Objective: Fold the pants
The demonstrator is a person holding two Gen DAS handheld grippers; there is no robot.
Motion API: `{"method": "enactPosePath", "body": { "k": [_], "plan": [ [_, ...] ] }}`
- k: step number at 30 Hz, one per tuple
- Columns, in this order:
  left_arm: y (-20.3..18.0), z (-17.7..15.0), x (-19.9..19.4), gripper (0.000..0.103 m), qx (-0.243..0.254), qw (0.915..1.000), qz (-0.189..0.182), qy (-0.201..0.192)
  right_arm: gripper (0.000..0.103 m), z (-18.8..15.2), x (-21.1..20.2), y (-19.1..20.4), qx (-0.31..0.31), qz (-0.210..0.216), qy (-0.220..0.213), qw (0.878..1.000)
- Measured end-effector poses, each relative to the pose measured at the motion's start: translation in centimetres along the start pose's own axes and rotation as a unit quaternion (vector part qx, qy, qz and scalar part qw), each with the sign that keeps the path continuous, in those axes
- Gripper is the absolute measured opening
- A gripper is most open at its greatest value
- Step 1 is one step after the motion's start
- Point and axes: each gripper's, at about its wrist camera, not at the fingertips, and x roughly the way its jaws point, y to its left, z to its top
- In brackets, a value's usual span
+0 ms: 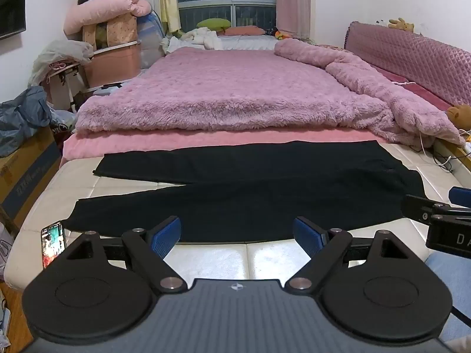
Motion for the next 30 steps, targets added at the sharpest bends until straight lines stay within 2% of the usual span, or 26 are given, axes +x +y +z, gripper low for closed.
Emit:
{"method": "enactPosePath", "body": {
  "k": [30],
  "plan": [
    [0.01, 0.00, 0.00, 0.101, 0.000, 1.0000, 0.000, -0.001, 0.082, 0.05, -0.04, 0.52, 0.001, 0.003, 0.001, 1.000]
  ]
}}
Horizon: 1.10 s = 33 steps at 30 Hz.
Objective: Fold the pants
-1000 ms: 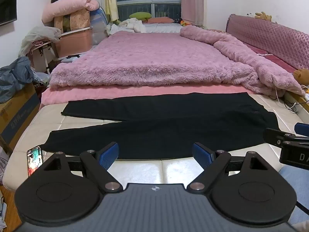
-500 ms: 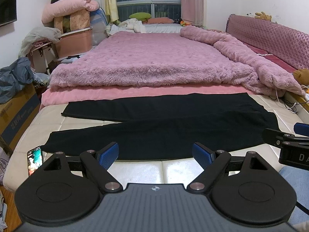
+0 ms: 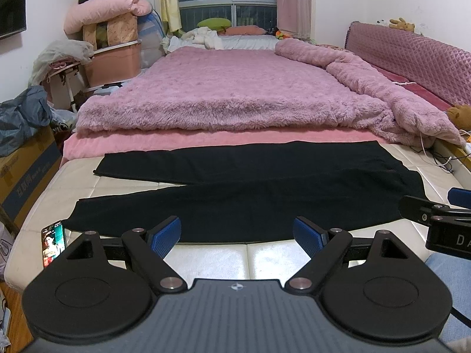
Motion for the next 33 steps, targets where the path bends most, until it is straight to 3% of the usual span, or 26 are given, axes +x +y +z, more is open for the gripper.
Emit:
{"method": "enactPosePath", "body": {
  "k": [33],
  "plan": [
    [0.15, 0.15, 0.08, 0.101, -0.001, 1.0000, -0.001, 0.001, 0.082, -0.50, -0.35, 0.61, 0.003, 0.005, 0.004, 1.000]
  ]
}}
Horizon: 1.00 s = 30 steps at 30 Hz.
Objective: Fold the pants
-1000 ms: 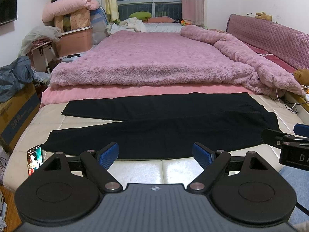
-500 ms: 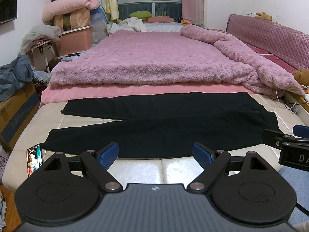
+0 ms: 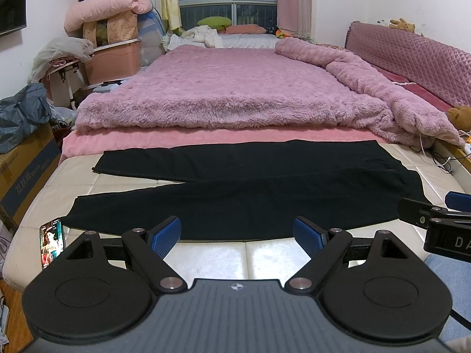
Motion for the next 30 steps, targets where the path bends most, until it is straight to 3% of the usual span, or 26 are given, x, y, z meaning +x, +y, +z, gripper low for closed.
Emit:
{"method": "enactPosePath", "body": {
  "k": [21, 27, 30],
  "plan": [
    [-0.4, -1.3, 0.5, 0.100, -0.003, 0.9999, -0.010, 0.005, 0.082, -0.3, 0.0, -0.1, 0.003, 0.001, 0.003, 1.000],
    [-0.2, -0.6, 1.0, 0.093, 0.017, 0.9997, -0.018, -0.007, 0.082, -0.3, 0.1, -0.4, 0.002, 0.010, -0.003, 1.000],
    [0.0, -0.2, 1.9, 0.087, 0.033, 0.9992, -0.020, -0.014, 0.082, -0.3, 0.8, -2.0, 0.025, 0.042, -0.025, 0.998]
  ]
}}
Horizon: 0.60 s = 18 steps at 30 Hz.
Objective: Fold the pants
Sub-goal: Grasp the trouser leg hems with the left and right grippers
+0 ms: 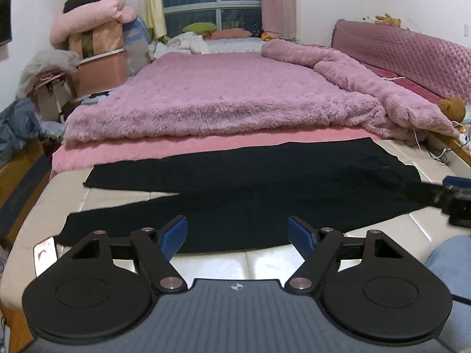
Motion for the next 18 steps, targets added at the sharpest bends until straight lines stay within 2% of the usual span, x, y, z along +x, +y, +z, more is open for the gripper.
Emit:
{"method": "enactPosePath", "body": {
  "k": [3, 5, 7, 11, 14, 18],
  "plan": [
    [0.8, 0.3, 1.2, 0.084, 0.009, 0.9999, -0.009, -0.006, 0.082, 0.7, 1.5, -1.9, 0.020, 0.041, -0.001, 0.999],
    [1.1, 0.4, 2.1, 0.075, 0.032, 0.9993, -0.016, -0.014, 0.082, 1.2, 2.9, -3.1, 0.019, 0.043, 0.007, 0.999],
    [1.6, 0.2, 3.4, 0.061, 0.068, 0.9968, -0.040, -0.011, 0.082, 1.7, 4.2, -4.3, 0.007, 0.040, 0.005, 0.999],
    [3.0, -0.6, 6.7, 0.060, 0.111, 0.9916, -0.066, 0.004, 0.082, 2.0, 7.6, -7.2, -0.045, 0.030, 0.011, 0.998],
    [4.1, -1.5, 9.3, 0.058, 0.147, 0.9873, -0.057, 0.019, 0.080, 2.1, 10.8, -10.0, -0.074, 0.018, 0.048, 0.996],
    [5.6, -3.0, 12.4, 0.058, 0.217, 0.9751, -0.023, 0.041, 0.062, 1.8, 14.7, -13.9, -0.092, 0.006, 0.099, 0.991]
  ]
}}
